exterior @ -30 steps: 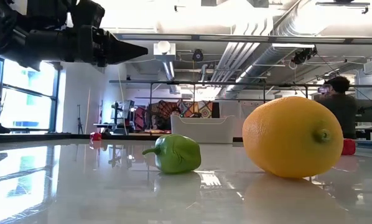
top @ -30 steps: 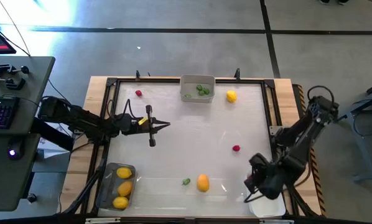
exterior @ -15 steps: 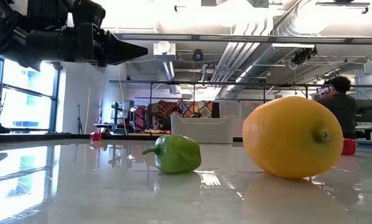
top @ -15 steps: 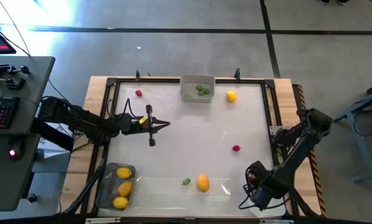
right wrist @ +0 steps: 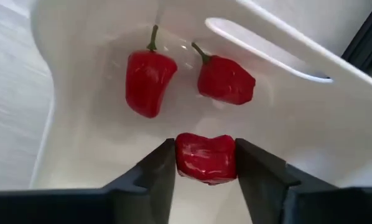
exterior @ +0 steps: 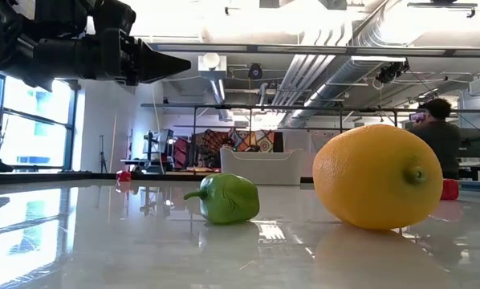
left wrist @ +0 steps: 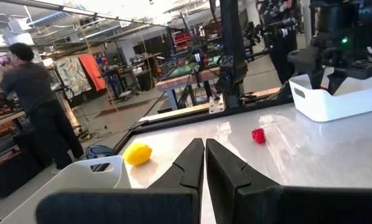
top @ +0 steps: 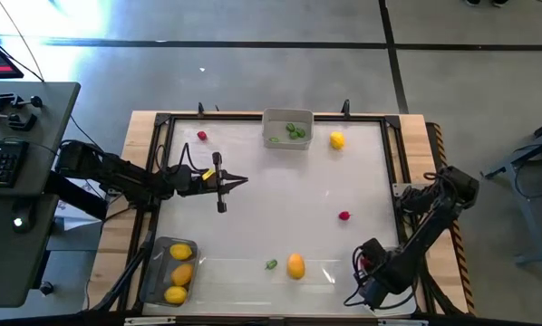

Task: Sort produce into baskets
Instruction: Put the red chili pepper into the white bin, then put the lemon into the black bin

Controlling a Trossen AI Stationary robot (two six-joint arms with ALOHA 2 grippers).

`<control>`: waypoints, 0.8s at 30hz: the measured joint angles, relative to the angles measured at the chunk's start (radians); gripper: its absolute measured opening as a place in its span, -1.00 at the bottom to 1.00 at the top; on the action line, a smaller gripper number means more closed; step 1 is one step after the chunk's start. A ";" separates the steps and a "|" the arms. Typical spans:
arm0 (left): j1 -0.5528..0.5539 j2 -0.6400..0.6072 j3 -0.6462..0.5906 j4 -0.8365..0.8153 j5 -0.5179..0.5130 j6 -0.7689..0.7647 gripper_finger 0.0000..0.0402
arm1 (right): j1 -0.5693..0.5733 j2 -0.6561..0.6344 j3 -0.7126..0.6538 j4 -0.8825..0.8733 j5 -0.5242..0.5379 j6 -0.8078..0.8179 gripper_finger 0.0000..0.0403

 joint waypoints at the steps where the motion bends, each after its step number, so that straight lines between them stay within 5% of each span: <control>1: 0.000 0.000 0.000 0.000 0.000 -0.002 -0.98 | -0.004 0.000 0.000 0.000 -0.006 -0.005 -0.22; 8: 0.000 0.000 0.000 0.000 0.000 -0.018 -0.98 | -0.047 0.000 0.007 -0.053 -0.049 -0.108 0.23; 14: 0.000 0.000 0.000 -0.001 0.000 -0.025 -0.98 | -0.064 0.000 0.129 -0.236 -0.014 -0.174 0.35; 19: -0.001 0.000 0.000 -0.018 -0.004 -0.029 -0.98 | -0.063 0.000 0.290 -0.321 0.267 -0.217 0.33; 24: -0.001 0.000 0.000 -0.058 -0.005 -0.076 -0.98 | -0.111 -0.001 0.338 -0.209 0.547 -0.355 0.30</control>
